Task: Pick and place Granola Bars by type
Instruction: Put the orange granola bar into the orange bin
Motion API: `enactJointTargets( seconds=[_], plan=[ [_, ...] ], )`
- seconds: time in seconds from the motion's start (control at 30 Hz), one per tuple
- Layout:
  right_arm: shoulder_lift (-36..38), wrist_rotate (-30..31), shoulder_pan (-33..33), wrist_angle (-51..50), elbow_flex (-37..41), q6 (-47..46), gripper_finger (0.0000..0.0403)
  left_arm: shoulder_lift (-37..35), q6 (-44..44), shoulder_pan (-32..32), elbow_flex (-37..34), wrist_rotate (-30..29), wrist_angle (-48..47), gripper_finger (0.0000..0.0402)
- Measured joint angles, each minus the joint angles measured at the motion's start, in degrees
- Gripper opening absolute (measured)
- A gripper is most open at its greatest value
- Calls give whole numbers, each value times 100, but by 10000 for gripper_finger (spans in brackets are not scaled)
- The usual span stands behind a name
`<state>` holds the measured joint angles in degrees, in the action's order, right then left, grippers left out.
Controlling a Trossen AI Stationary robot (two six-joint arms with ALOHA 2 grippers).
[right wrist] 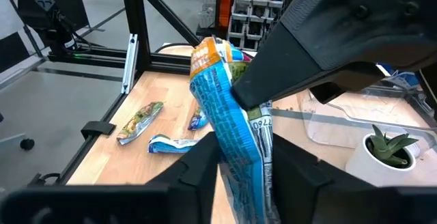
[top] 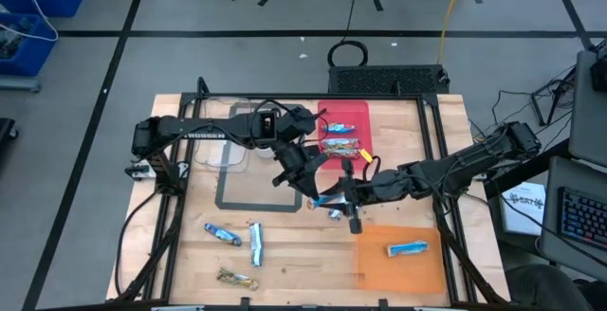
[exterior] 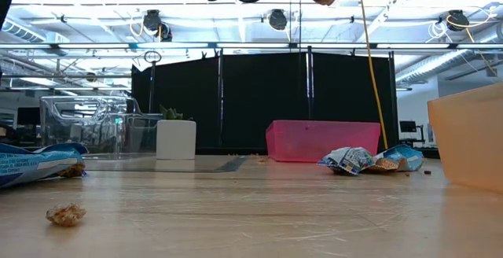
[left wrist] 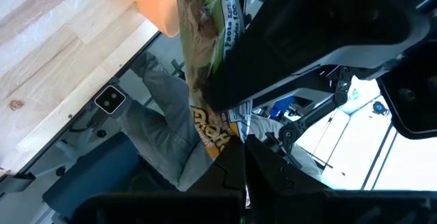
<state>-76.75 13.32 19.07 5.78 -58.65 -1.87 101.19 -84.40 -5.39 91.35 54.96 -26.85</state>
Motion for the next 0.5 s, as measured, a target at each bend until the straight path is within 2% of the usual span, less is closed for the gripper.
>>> enactJointTargets(
  seconds=[0.33,0.5],
  plan=[
    [10,-7,-4,10,0,-45,20,0,-8,-72,-1,2,210,14],
    [26,-131,-27,53,-4,-136,6,0,-22,-109,-7,48,550,16]
  ],
)
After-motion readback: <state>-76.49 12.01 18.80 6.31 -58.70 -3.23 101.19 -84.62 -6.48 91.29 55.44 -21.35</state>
